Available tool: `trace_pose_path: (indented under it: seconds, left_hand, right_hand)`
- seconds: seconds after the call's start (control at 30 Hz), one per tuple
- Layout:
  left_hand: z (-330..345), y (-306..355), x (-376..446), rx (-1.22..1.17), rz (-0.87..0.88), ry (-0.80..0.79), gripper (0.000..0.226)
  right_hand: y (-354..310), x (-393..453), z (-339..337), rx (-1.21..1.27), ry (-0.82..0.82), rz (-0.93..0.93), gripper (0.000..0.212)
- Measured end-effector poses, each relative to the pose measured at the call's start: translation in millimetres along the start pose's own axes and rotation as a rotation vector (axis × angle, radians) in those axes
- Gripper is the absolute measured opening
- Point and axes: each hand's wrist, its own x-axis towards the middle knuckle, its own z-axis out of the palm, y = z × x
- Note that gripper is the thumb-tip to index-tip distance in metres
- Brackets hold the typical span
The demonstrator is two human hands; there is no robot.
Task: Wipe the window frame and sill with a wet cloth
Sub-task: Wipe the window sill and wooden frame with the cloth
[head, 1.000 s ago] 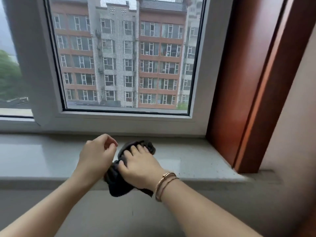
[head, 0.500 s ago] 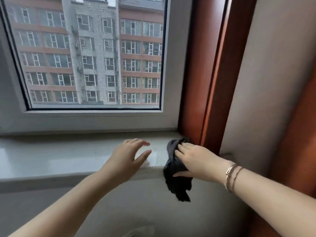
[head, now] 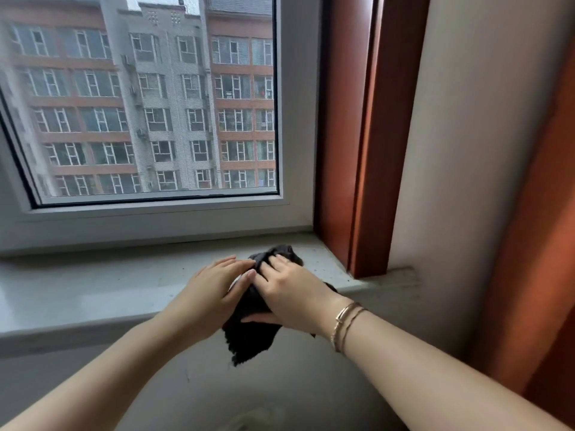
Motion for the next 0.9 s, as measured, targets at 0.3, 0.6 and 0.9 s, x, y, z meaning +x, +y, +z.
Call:
trace_pose_path:
  seconds: [0.3,0.6,0.9]
  left_hand:
    - [31.2,35.5,17.9,-0.084,0.069,-0.034,0.074]
    - [56.9,90.3,42.5,-0.152,0.188,0.079,0.023]
    - [69.7,104.2,58.1,-0.230,0.087,0.181,0.030]
  right_hand:
    - [63.3,-99.2,-23.3,-0.136,0.073,-0.114,0.036]
    - [89.6,-144.6,-47.7,-0.186,0.079,-0.238,0.021]
    - [106.9,-183.6,-52.1,-0.110,0.089,0.066,0.047]
